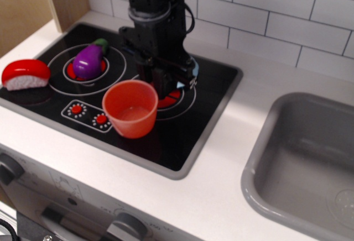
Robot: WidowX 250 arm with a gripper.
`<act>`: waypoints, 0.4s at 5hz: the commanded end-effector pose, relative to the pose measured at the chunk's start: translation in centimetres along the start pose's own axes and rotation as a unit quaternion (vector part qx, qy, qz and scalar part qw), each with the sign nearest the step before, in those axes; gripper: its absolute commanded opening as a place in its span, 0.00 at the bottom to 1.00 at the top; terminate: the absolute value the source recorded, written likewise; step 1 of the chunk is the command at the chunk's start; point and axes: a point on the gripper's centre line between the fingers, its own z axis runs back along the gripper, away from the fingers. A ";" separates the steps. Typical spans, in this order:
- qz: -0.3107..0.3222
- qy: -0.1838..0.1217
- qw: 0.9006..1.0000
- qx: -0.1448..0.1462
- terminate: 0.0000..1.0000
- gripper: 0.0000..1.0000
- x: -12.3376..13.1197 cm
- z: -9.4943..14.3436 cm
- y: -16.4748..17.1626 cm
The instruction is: Put cup on plate
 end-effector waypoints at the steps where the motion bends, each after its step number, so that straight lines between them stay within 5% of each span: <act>1: 0.047 -0.034 0.998 0.006 0.00 0.00 4.7 1.8 2.0; 2: 0.059 -0.036 0.998 0.013 0.00 0.00 5.9 1.7 2.7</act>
